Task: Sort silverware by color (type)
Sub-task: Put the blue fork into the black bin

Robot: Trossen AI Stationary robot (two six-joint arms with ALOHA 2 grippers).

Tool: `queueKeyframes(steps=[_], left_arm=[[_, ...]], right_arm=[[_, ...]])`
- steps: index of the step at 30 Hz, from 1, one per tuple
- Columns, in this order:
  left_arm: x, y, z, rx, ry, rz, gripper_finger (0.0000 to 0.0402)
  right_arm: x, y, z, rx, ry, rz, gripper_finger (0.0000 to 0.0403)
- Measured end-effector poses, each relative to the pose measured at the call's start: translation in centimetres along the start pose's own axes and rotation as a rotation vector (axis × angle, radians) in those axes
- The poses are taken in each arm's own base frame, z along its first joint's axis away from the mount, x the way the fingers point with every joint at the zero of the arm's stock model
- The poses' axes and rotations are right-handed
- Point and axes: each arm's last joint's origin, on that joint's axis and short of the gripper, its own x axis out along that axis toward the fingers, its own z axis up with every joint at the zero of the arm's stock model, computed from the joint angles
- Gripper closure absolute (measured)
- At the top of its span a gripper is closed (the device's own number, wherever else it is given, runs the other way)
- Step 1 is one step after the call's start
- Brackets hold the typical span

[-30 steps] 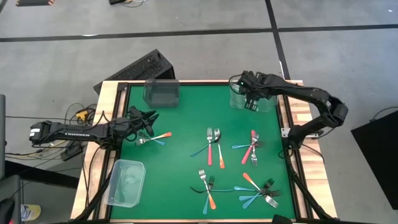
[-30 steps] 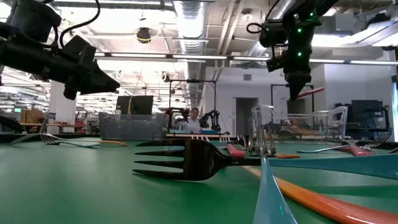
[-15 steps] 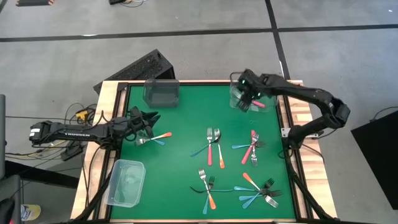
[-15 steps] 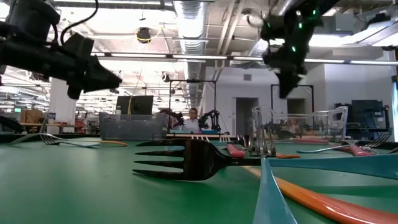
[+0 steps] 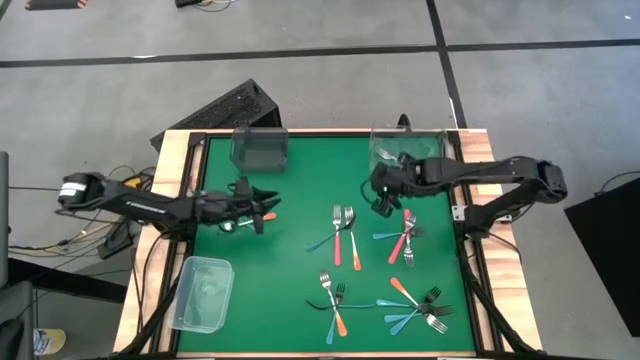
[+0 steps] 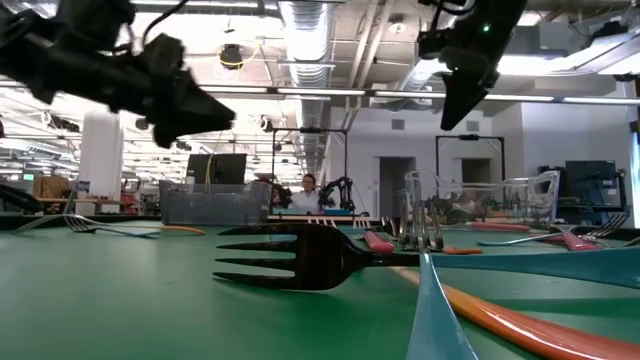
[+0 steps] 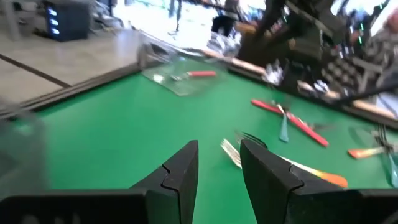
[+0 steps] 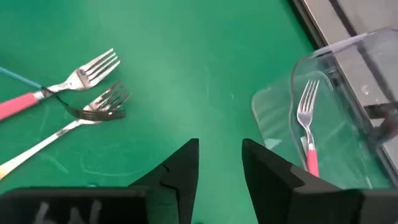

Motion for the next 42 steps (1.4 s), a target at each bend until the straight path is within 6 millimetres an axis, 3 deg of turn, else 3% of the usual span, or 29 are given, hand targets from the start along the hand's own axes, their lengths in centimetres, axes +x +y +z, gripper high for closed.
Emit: queueKeyframes(steps=[4, 8, 12, 15, 19, 22, 27, 33, 37, 42], left_arm=[[2.7, -2.1, 0.5, 0.061, 0.051, -0.024, 0.0292], [4.9, -3.7, 0.8, 0.115, 0.076, -0.036, 0.0292], [6.1, -4.5, 1.2, 0.150, 0.076, -0.041, 0.0292], [6.4, -4.7, 1.5, 0.175, 0.071, -0.041, 0.0292], [6.5, -4.9, 2.0, 0.200, 0.052, -0.046, 0.0292], [6.5, -4.9, 2.1, 0.205, 0.051, -0.049, 0.0292], [6.5, -4.9, 2.0, 0.211, 0.064, -0.050, 0.0292], [6.6, -4.7, 1.9, 0.219, 0.075, -0.041, 0.0292], [6.8, -4.2, 1.9, 0.209, 0.087, -0.040, 0.0292], [6.9, -4.0, 2.0, 0.192, 0.093, -0.059, 0.0292]], right_arm=[[-0.4, 1.6, -1.3, -0.023, -0.004, -0.033, 0.0255], [0.9, 2.6, -3.3, -0.006, 0.001, -0.031, 0.0256], [3.1, 5.0, -4.0, -0.041, -0.099, 0.191, 0.0256], [4.4, 6.7, -3.2, -0.112, -0.227, 0.356, 0.0256], [6.2, 7.9, -1.8, -0.215, -0.307, 0.374, 0.0256], [7.9, 8.7, -1.1, -0.278, -0.283, 0.400, 0.0256], [11.2, 9.9, -1.5, -0.343, -0.152, 0.408, 0.0256], [13.3, 10.7, -2.0, -0.373, -0.064, 0.380, 0.0260], [13.7, 10.9, -2.2, -0.376, -0.045, 0.379, 0.0289], [13.3, 10.7, -2.1, -0.383, -0.049, 0.382, 0.0369]])
